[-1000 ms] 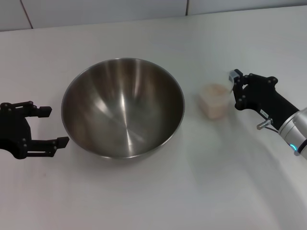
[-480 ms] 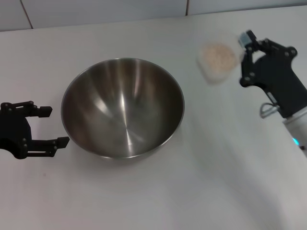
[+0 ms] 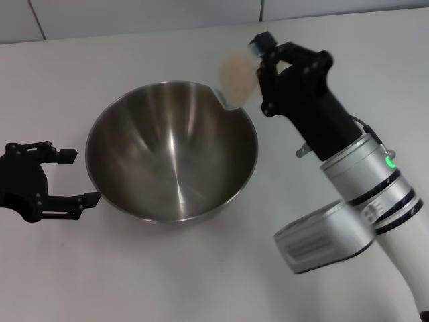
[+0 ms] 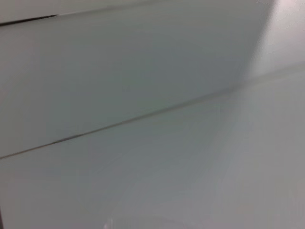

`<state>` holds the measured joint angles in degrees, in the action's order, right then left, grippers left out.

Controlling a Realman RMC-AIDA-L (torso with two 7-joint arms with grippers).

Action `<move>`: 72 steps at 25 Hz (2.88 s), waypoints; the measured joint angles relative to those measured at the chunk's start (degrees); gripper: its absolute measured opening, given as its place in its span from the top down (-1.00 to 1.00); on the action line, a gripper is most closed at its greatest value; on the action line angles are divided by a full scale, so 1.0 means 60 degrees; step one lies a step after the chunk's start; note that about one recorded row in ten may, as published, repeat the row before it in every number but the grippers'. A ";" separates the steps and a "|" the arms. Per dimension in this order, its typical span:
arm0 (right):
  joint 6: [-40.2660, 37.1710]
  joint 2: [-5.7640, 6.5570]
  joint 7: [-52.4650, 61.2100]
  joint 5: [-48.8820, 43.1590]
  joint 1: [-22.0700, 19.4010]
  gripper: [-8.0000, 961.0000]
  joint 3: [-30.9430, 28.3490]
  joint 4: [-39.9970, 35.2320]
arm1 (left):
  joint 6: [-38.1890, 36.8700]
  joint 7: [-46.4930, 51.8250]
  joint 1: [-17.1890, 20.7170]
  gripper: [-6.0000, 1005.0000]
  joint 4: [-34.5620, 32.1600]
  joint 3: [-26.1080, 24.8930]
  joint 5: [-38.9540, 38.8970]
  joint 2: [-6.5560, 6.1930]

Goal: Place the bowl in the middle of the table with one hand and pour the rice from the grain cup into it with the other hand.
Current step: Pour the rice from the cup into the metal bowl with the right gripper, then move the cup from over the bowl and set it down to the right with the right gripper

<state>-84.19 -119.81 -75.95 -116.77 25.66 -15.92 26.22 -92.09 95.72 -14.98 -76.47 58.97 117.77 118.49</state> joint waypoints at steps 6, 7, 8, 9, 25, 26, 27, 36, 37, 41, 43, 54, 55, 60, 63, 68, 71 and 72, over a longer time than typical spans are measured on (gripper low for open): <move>0.0074 -0.0012 -0.3003 -0.1165 0.0015 0.95 -0.0049 0.0044 | -0.0002 -0.0009 -0.0027 -0.72 0.0005 0.0000 0.0000 -0.0003; 0.0157 -0.0013 -0.3542 -0.1294 0.0019 0.95 -0.0046 0.0067 | -0.0003 -0.0015 -0.0027 -0.72 0.0007 0.0000 0.0000 -0.0003; 0.0243 -0.0013 -0.4002 -0.1396 0.0024 0.95 -0.0035 0.0093 | -0.0003 -0.0015 -0.0027 -0.72 0.0007 0.0000 0.0000 -0.0003; 0.0392 -0.0012 -0.4629 -0.1459 0.0025 0.95 -0.0018 0.0167 | -0.0003 -0.0018 -0.0027 -0.72 0.0008 0.0000 0.0001 -0.0003; 0.1607 -0.0013 -1.1700 -0.2275 0.0010 0.95 0.0073 0.1095 | 0.0015 -0.0012 -0.0037 -0.72 0.0017 0.0089 -0.0001 -0.0003; 0.1657 -0.0012 -1.1852 -0.2407 0.0013 0.95 0.0038 0.1101 | 0.0013 -0.0009 -0.0036 -0.72 0.0017 0.0088 -0.0001 -0.0003; 0.1701 -0.0012 -1.1970 -0.2506 0.0015 0.95 0.0006 0.1101 | 0.0010 -0.0006 -0.0037 -0.72 0.0017 0.0089 -0.0001 -0.0002; 0.2008 -0.0013 -1.1348 -0.2540 -0.0095 0.95 -0.0382 0.1583 | -0.0002 0.0009 -0.0066 -0.72 0.0009 0.0089 0.0011 -0.0002; 0.1968 -0.0012 -1.0693 -0.2271 -0.0187 0.95 -0.0452 0.1933 | -0.0005 0.0006 -0.0082 -0.72 0.0013 0.0089 0.0018 -0.0002; 0.1483 0.0000 -0.6805 -0.1292 -0.0664 0.95 -0.0710 0.3149 | -0.0006 0.0002 -0.0093 -0.72 0.0016 0.0089 0.0029 -0.0002; 0.1410 0.0000 -0.5221 -0.0784 -0.0896 0.95 -0.0794 0.3510 | -0.0005 0.0001 -0.0095 -0.72 0.0017 0.0088 0.0024 -0.0002; 0.1152 0.0110 0.3961 0.1179 -0.1550 0.95 -0.1790 0.3374 | 0.0002 -0.0017 -0.0089 -0.72 0.0002 0.0084 0.0009 -0.0016; 0.1189 0.0096 0.5521 0.1201 -0.1559 0.95 -0.2171 0.2734 | 0.0002 -0.0015 -0.0089 -0.72 -0.0007 0.0086 0.0009 -0.0017; 0.1728 0.0032 0.8829 0.1215 -0.0994 0.94 -0.2396 0.0394 | 0.0001 -0.0007 -0.0086 -0.72 -0.0003 0.0089 0.0000 -0.0018; 0.2323 0.0016 0.9553 0.1218 -0.0729 0.93 -0.2368 -0.0199 | 0.0003 -0.0007 -0.0089 -0.72 0.0010 0.0089 0.0001 -0.0009; 0.3969 0.0019 1.0793 0.1156 0.0038 0.91 -0.1963 -0.1158 | 0.0015 -0.0019 -0.0097 -0.72 0.0015 0.0089 -0.0002 0.0002; 0.4239 0.0048 1.0816 0.1151 0.0186 0.90 -0.1730 -0.1178 | 0.0046 -0.0037 -0.0122 -0.72 0.0029 0.0100 -0.0002 0.0011; 0.4367 0.0055 1.0825 0.1147 0.0246 0.89 -0.1658 -0.1191 | 0.0047 -0.0038 -0.0125 -0.72 0.0030 0.0102 -0.0002 0.0012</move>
<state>-57.99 -119.48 -11.00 -109.89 27.14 -25.86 19.08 -91.81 95.49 -15.73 -76.30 59.58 117.76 118.57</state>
